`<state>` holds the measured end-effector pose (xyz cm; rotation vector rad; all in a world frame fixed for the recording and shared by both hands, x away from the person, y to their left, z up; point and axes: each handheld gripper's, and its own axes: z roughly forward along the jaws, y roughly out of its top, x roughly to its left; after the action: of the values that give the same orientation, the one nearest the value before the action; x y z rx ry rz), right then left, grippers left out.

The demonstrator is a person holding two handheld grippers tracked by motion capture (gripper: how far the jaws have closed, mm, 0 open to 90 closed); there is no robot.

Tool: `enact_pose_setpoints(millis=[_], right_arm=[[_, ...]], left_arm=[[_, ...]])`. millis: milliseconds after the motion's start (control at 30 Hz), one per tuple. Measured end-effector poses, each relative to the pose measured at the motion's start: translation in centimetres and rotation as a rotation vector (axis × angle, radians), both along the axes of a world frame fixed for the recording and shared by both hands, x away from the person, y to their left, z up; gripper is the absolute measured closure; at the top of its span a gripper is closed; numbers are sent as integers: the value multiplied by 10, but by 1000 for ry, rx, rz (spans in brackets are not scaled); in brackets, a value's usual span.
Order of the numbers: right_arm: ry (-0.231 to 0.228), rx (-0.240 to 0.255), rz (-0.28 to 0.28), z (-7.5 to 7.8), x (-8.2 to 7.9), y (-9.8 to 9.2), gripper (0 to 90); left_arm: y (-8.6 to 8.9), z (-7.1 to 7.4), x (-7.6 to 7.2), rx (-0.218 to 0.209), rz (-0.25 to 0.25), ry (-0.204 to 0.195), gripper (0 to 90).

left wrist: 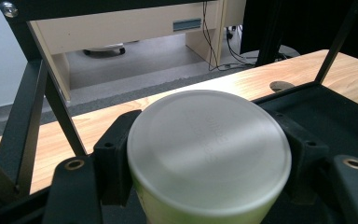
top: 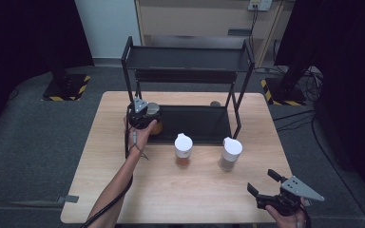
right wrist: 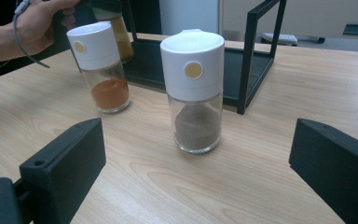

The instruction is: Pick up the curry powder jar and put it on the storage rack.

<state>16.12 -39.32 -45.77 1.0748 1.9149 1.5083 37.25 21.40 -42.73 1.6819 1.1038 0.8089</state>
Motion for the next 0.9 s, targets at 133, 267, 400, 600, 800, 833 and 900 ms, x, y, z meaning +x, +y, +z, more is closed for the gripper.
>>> enact_pose_setpoints(millis=[133, 267, 400, 600, 800, 833, 900], right_arm=[[-2, -1, 1, 0, 0, 0, 42], [-2, 1, 2, 0, 0, 0, 42], [-1, -1, 2, 0, 0, 0, 42], [-2, 0, 2, 0, 0, 0, 42], [-3, 1, 3, 0, 0, 0, 42], [-2, 1, 3, 0, 0, 0, 42], [-3, 1, 3, 0, 0, 0, 42]], left_arm=[[0, 1, 1, 2, 1, 6, 316], [0, 2, 2, -13, 13, 14, 236], [1, 4, 3, -18, 6, 15, 166], [0, 11, 2, -23, 3, -5, 82], [0, 25, 1, -8, -14, -24, 46], [0, 27, 1, -9, -20, -31, 45], [1, 34, 0, -2, -34, -34, 42]])
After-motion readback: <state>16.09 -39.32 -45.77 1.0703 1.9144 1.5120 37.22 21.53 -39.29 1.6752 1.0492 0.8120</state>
